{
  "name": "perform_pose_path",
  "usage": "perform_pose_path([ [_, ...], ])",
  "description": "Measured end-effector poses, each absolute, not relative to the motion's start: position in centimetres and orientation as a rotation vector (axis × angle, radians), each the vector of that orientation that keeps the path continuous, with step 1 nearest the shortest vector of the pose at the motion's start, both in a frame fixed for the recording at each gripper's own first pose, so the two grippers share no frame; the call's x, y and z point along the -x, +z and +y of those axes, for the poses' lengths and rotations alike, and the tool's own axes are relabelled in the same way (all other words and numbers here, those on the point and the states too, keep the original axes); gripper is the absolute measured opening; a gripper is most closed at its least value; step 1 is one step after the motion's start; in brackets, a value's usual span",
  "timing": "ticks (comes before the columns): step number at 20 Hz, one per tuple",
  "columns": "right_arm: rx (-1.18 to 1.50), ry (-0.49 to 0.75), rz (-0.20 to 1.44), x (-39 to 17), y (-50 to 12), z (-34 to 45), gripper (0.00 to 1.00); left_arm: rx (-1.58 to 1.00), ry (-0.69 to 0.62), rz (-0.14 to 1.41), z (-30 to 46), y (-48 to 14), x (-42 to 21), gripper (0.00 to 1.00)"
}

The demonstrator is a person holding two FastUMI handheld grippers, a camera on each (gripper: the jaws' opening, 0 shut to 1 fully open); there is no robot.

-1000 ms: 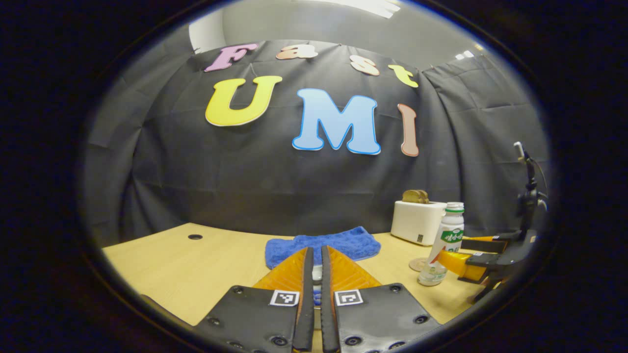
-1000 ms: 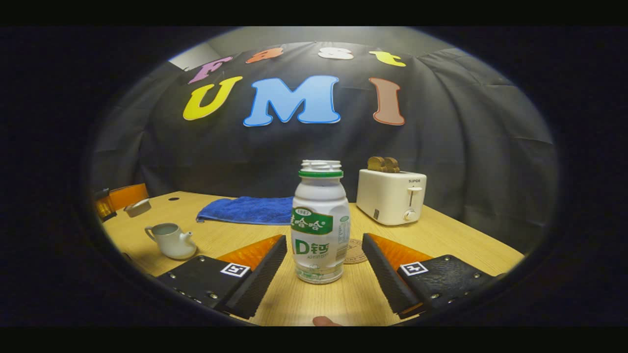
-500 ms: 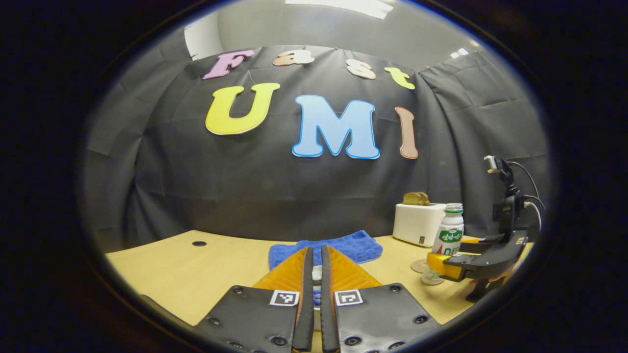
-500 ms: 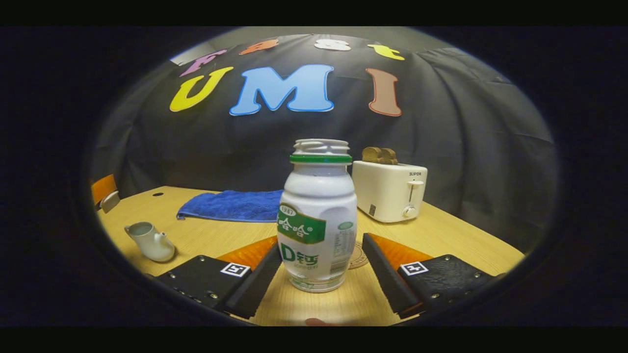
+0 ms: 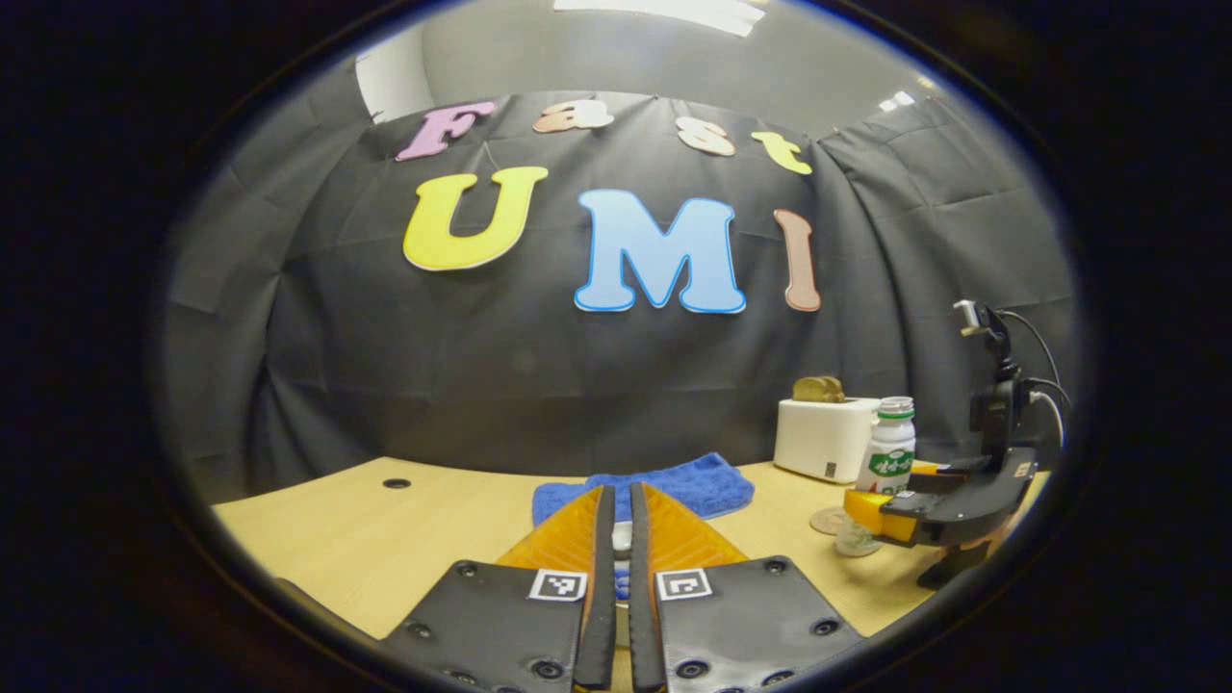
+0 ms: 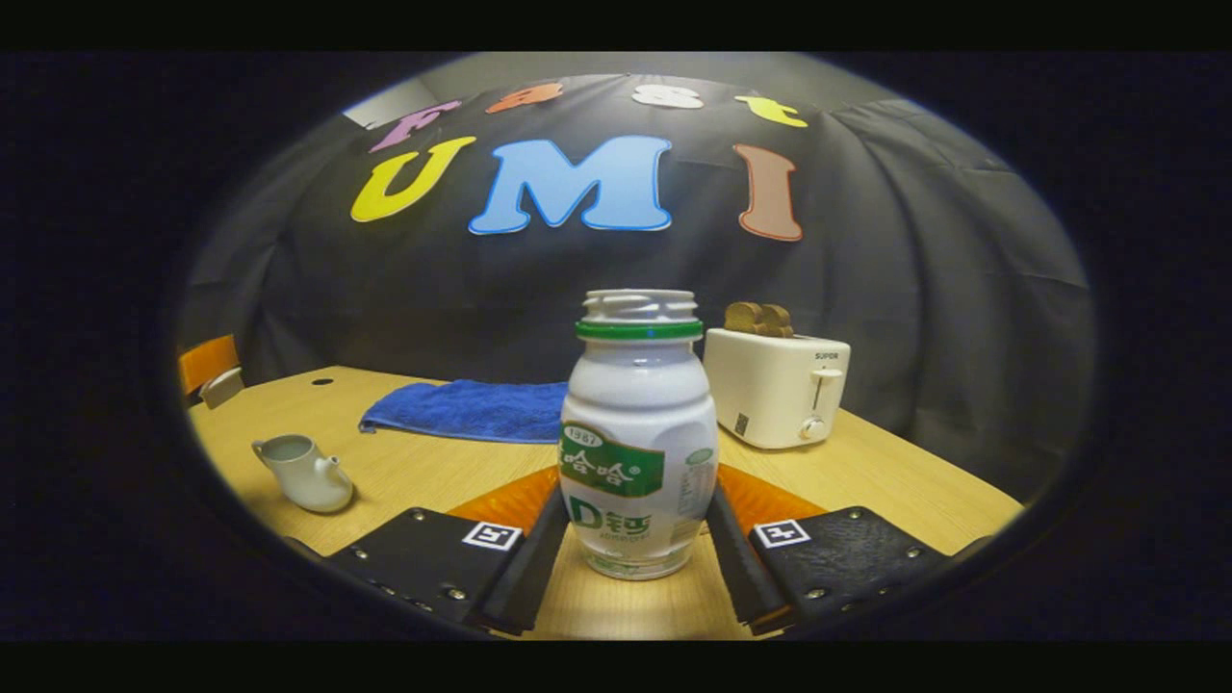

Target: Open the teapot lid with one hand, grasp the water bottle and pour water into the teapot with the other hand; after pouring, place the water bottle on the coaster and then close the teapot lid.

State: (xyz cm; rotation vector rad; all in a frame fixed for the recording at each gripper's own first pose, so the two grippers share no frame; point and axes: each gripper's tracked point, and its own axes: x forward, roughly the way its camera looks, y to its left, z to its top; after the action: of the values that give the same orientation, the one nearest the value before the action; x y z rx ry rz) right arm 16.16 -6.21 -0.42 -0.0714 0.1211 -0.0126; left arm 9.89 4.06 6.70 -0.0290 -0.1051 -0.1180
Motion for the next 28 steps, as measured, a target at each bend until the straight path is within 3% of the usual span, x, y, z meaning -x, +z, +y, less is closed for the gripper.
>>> perform_pose_path([
  [9,0.212,0.081,0.091,-14.9,1.1,-2.2,0.73,-0.018,-0.136,-0.129,7.2,8.2,1.3,0.12],
  [12,0.269,0.117,0.091,-14.6,1.5,-0.5,0.73,-0.018,-0.138,-0.111,7.2,7.1,4.4,0.17],
  [13,0.288,0.127,0.089,-14.6,1.6,0.0,0.73,-0.004,-0.141,-0.103,7.2,6.5,5.2,0.12],
  [14,0.313,0.131,0.089,-14.6,1.7,0.4,0.73,0.012,-0.158,-0.091,7.0,5.9,6.0,0.17],
  [17,0.39,0.143,0.083,-14.6,1.8,1.5,0.73,0.02,-0.148,-0.068,7.6,4.6,8.2,0.12],
  [19,0.446,0.149,0.083,-14.8,1.8,2.1,0.73,0.026,-0.132,-0.08,8.4,4.2,9.4,0.17],
  [20,0.479,0.151,0.086,-14.9,1.7,2.4,0.73,0.026,-0.122,-0.083,8.9,3.9,9.9,0.12],
  [28,0.735,0.185,0.088,-16.0,0.8,5.3,0.73,0.043,-0.049,-0.056,11.9,1.8,12.2,0.12],
])
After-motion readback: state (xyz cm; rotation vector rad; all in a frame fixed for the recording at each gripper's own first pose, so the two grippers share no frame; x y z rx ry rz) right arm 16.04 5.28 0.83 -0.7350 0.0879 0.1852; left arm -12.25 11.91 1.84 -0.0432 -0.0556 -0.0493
